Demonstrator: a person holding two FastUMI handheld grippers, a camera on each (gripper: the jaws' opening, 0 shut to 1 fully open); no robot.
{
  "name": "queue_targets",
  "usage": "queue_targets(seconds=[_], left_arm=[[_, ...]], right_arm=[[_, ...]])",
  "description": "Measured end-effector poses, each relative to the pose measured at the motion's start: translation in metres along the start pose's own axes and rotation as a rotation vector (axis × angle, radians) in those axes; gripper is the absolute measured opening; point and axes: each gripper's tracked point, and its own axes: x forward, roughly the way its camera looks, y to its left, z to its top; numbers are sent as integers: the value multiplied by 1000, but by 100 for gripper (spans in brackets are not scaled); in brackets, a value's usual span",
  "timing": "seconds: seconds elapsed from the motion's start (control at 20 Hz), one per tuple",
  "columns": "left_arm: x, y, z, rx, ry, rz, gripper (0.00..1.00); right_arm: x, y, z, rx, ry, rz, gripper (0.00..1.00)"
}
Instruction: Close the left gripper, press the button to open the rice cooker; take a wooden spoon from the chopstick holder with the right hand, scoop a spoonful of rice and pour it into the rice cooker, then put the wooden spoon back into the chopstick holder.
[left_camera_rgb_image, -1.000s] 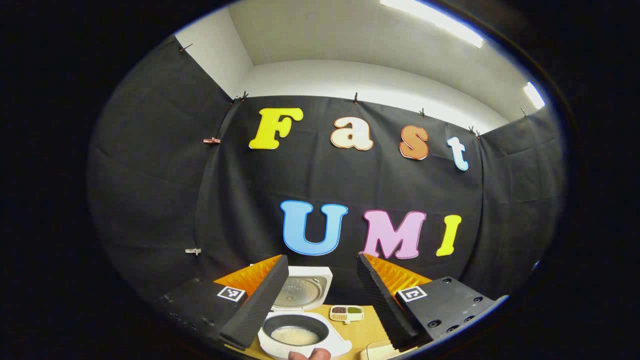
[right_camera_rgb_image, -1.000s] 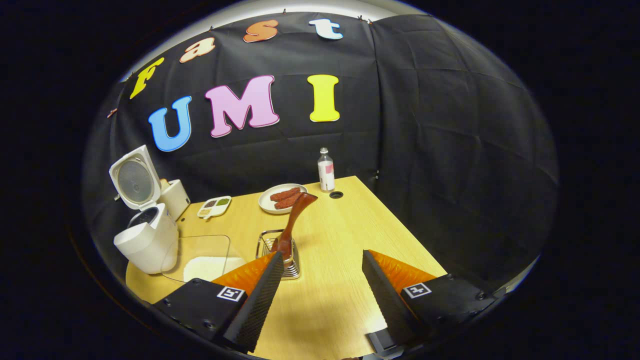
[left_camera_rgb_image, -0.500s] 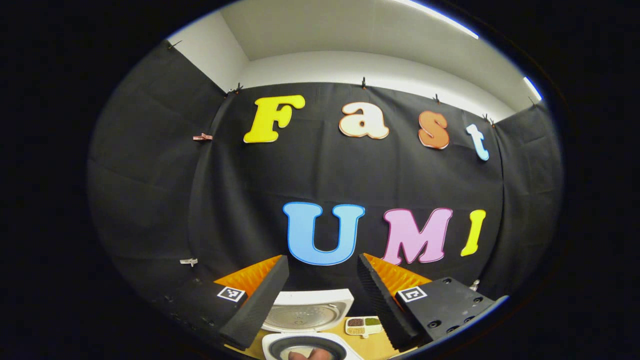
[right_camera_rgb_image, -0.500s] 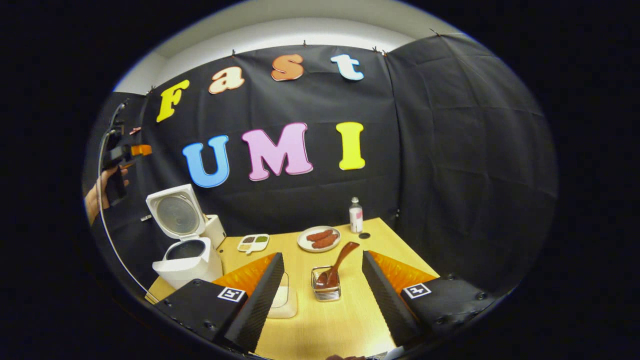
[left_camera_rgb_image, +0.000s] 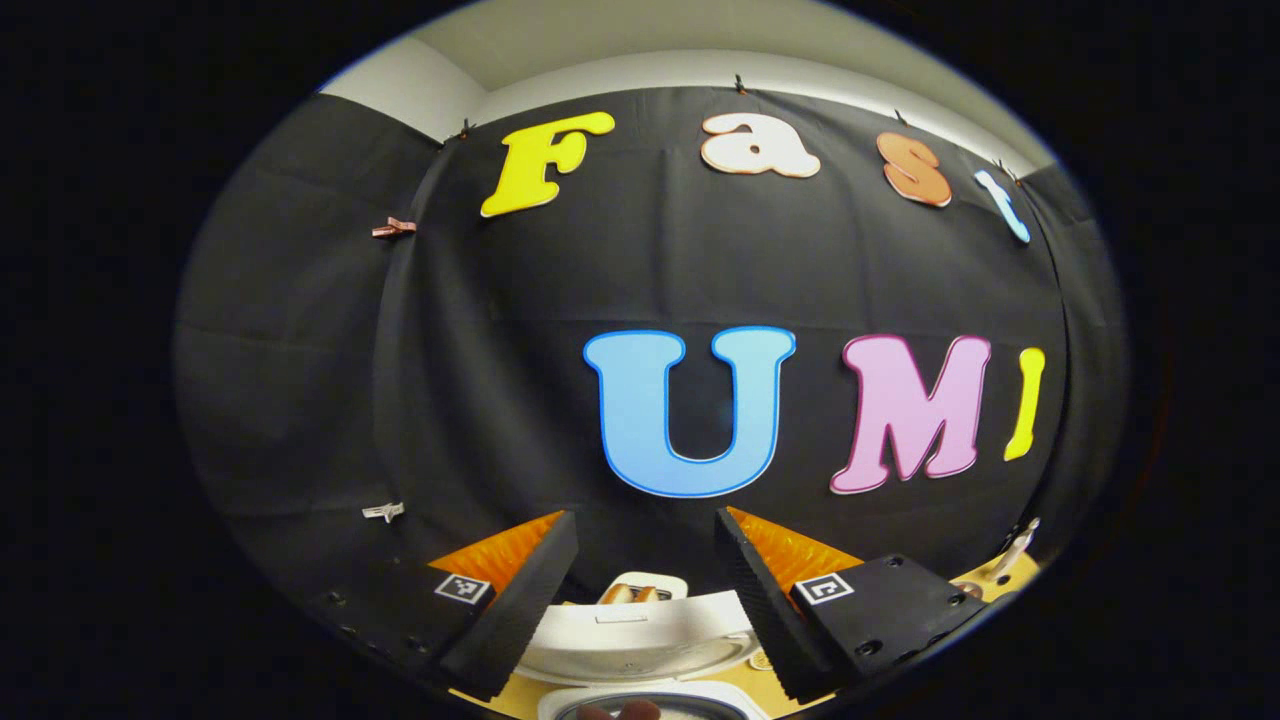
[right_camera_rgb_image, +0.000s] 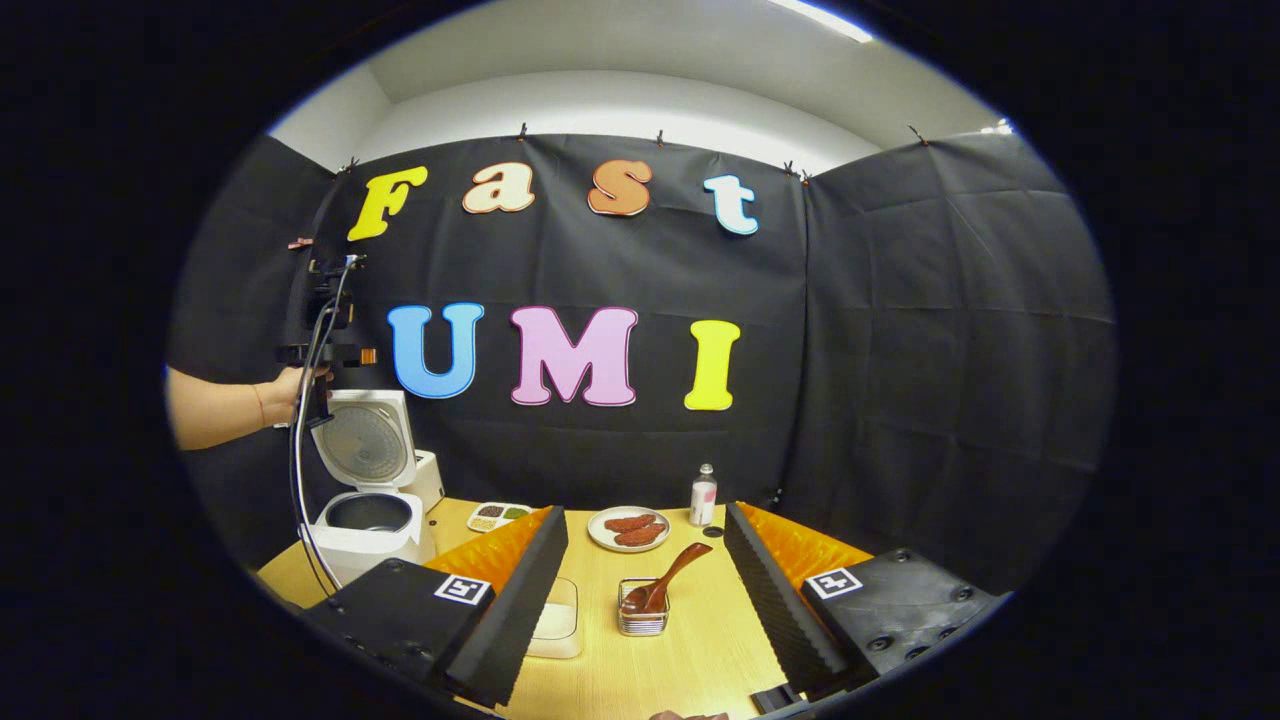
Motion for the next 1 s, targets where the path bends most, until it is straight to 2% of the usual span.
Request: queue_targets(seconds=[0.15, 0.35, 0.4, 0.7, 1.0], left_arm=[[23, 7, -25, 22, 44, 30, 95], [31, 12, -63, -39, 148, 51, 94], [29, 10, -63, -42, 148, 42, 99], [-24, 0, -73, -41, 204, 34, 99], [-107, -16, -119, -61, 276, 37, 99]], right_arm=[[-13, -7, -1, -10, -5, -53, 99], [-23, -14, -1, -20, 3, -80, 99], [-23, -16, 0, -27, 4, -81, 99], [-10, -24, 17, -25, -9, -48, 99], [4, -16, 30, -51, -32, 25, 99]])
